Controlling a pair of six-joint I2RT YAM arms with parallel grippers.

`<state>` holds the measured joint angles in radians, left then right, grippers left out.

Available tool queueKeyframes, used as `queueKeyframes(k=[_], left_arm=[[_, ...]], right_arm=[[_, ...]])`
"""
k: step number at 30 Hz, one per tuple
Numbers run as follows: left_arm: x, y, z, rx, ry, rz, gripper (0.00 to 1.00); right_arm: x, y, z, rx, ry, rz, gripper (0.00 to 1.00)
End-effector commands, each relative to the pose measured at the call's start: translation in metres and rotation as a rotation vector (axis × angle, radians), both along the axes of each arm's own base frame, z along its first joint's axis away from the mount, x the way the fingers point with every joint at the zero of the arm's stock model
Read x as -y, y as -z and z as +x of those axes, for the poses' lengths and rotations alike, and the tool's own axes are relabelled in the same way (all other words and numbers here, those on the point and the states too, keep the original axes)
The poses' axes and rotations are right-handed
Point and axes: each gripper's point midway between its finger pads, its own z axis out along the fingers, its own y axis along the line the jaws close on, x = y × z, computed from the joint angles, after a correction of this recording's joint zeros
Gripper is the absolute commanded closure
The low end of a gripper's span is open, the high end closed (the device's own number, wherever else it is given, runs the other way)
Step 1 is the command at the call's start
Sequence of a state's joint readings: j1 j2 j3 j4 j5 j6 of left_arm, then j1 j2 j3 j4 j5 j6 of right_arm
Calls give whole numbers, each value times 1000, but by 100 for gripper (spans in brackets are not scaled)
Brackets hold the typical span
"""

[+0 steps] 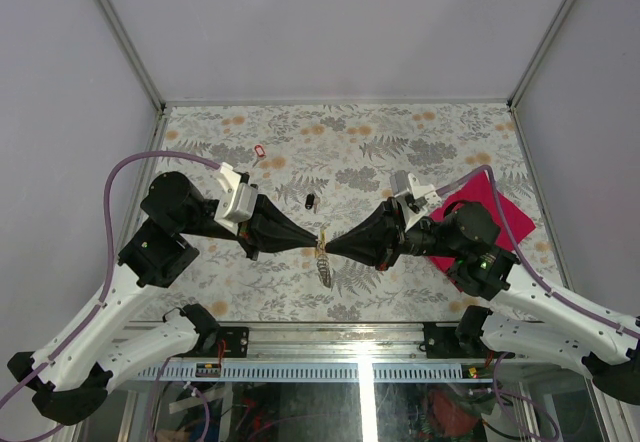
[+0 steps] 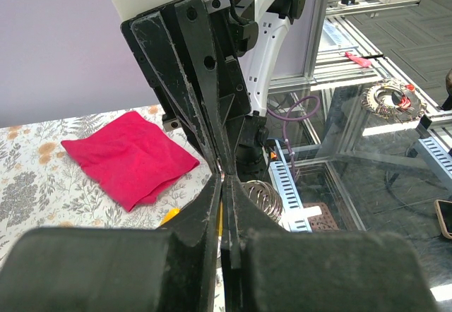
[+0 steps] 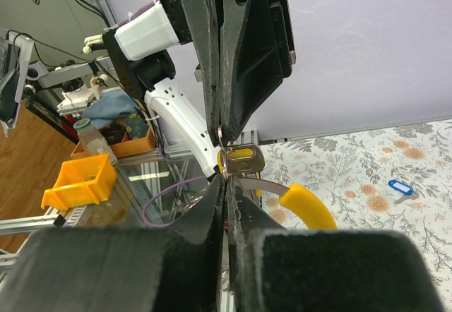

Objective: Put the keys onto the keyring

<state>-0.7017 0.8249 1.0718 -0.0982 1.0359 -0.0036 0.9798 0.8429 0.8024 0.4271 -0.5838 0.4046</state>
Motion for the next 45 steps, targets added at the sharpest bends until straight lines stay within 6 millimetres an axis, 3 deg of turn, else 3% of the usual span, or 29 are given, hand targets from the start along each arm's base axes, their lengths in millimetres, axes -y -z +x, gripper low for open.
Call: queueKeyframes(k=[1,33,45], left_arm=[[-3,-13,-10,45,37,-41,100],[2,-1,-9,5,63,1,100],[2,-1,-8,9,51,1,100]], right_arm=[[2,-25,2,21,27,79,100],[10,-39,6,-1,72,156,100],[18,-38,21,-24,170,191,100]])
